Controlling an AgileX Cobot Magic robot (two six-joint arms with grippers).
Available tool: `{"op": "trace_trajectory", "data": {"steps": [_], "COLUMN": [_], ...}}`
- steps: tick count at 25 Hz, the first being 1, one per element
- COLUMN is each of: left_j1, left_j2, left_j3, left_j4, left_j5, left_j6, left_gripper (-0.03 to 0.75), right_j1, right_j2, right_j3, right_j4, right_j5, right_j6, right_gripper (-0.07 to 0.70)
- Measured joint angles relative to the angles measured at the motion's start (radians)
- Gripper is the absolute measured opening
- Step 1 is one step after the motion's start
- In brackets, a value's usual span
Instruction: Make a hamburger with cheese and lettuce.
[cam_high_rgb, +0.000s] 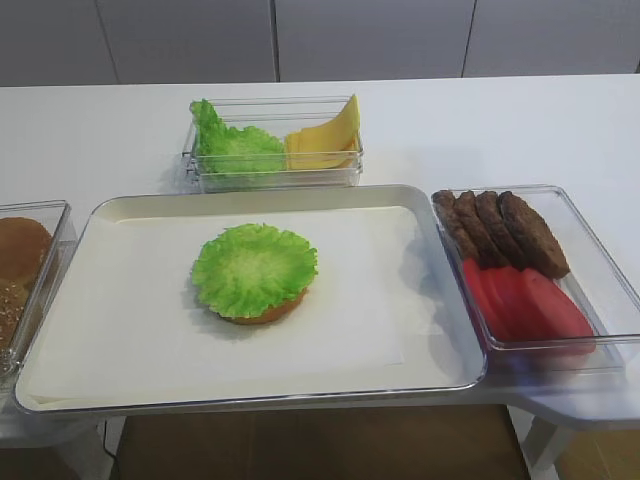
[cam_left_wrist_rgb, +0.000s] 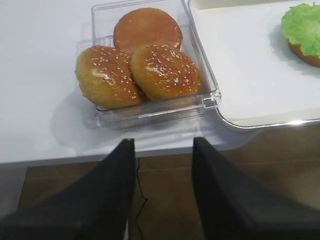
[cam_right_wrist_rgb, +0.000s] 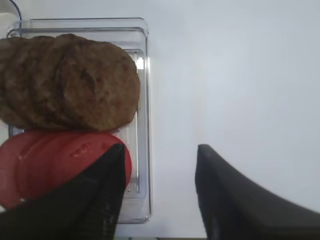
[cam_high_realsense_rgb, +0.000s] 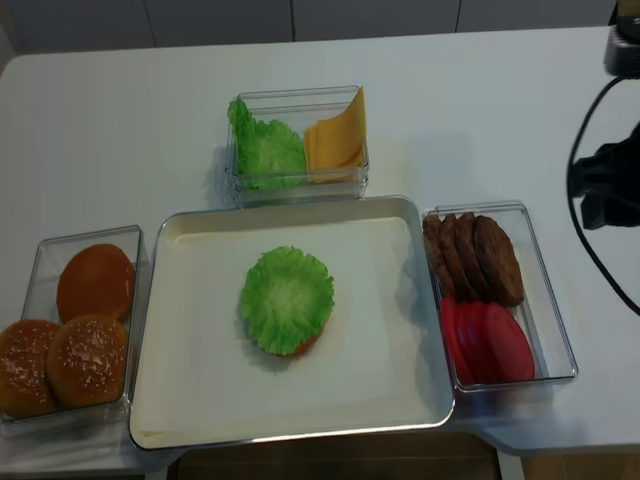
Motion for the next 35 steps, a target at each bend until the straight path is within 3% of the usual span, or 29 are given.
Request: {"op": "trace_trajectory", "data": {"steps": [9, 18, 27, 35], "left_j1": [0.000, 0.000, 0.000, 0.000], "left_j2": [0.000, 0.000, 0.000, 0.000], "left_j3": [0.000, 0.000, 0.000, 0.000], "left_j4": [0.000, 0.000, 0.000, 0.000], "left_j5": [0.000, 0.000, 0.000, 0.000], "left_j6": [0.000, 0.000, 0.000, 0.000], "left_gripper": [0.288, 0.288, 0.288, 0.288], "right_j1": [0.000, 0.000, 0.000, 0.000], "right_j2": [-0.276, -0.568, -0.967, -1.290], "right_j3": [0.000, 0.021, 0.267, 0.376], "right_j4": [-0.032, -0.025, -0.008, -0.003], "right_j5": [0.137, 0.159, 0.172, 0.179], "right_j6": [0.037, 0.072, 0.104, 0.123], "right_gripper": [0.346, 0.346, 0.346, 0.346]}}
